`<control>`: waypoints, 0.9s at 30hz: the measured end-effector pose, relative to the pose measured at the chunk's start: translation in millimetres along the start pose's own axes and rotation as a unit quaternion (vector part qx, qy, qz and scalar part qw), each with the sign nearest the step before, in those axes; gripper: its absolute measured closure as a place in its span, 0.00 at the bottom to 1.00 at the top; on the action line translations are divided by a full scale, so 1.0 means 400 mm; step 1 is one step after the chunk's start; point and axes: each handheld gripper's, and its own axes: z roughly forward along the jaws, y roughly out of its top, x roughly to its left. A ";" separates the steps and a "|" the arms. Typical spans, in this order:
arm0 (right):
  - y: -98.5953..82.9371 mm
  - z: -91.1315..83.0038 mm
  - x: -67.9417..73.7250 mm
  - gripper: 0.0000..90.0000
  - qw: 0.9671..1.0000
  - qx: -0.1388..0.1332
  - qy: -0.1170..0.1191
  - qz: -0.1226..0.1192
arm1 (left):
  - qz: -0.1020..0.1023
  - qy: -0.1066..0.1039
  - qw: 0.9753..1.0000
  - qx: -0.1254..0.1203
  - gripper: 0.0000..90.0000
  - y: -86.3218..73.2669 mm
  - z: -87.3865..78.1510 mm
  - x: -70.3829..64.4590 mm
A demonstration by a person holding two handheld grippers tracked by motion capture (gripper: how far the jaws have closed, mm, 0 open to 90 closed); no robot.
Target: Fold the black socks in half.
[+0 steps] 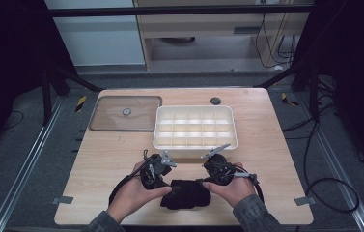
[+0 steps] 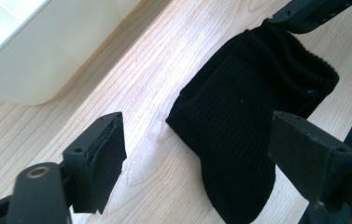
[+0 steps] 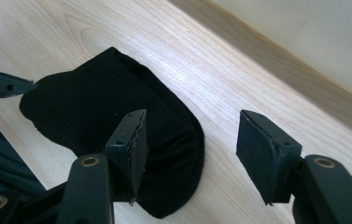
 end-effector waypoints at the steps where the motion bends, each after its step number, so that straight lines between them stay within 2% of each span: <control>1: 0.001 0.003 0.003 0.48 1.000 0.001 0.000 -0.001 | -0.002 -0.001 1.000 -0.001 0.19 -0.003 -0.001 0.001; 8: 0.007 0.018 0.013 0.47 1.000 0.007 -0.001 -0.003 | -0.012 0.004 1.000 0.002 0.17 -0.018 -0.003 0.010; 15: 0.012 0.036 0.023 0.49 1.000 0.015 -0.001 -0.010 | -0.014 0.008 1.000 0.005 0.21 -0.035 -0.001 0.015; 27: 0.006 0.062 0.028 0.50 1.000 0.028 0.001 -0.007 | -0.023 0.007 1.000 0.003 0.27 -0.050 -0.001 0.023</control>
